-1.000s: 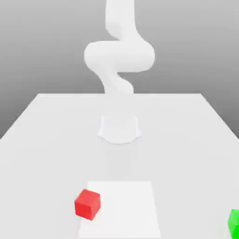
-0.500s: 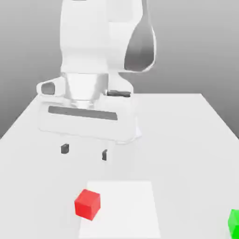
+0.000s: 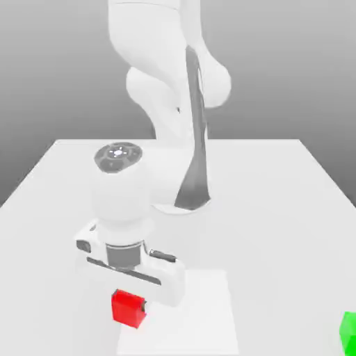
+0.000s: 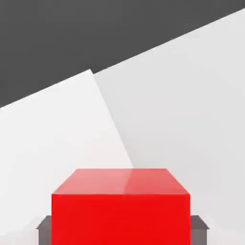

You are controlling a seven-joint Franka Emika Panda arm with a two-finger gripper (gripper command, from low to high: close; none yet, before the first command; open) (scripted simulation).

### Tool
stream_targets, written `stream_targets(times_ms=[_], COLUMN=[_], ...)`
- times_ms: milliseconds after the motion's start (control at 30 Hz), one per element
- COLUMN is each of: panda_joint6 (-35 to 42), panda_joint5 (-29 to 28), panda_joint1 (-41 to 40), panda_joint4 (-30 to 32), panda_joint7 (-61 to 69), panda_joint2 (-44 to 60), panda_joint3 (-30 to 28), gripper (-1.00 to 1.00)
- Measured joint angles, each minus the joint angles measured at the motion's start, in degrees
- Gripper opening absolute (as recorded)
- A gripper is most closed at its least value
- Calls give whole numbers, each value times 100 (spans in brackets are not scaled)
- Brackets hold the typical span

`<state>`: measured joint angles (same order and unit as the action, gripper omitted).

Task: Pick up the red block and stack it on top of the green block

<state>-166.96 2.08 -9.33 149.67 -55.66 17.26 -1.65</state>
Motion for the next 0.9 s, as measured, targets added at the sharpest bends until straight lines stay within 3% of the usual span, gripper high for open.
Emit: stream_targets(times_ms=[67,267,700,800,833,900], panda_joint6=[-2,923,2121,1957,1853,1853], panda_joint5=[-3,-162,-1078,-1622,-1749,-1749], panda_joint1=[-5,65,1613,2115,2222,2222], panda_joint4=[0,99,-1860,-2425,-2512,-2512], panda_joint7=[-2,-35,2207,2477,2476,2476], panda_joint2=[4,-1016,-119,680,882,882], panda_joint3=[6,0,1909,2049,2015,2015], gripper=[-100,-100,-100,-100,100,100])
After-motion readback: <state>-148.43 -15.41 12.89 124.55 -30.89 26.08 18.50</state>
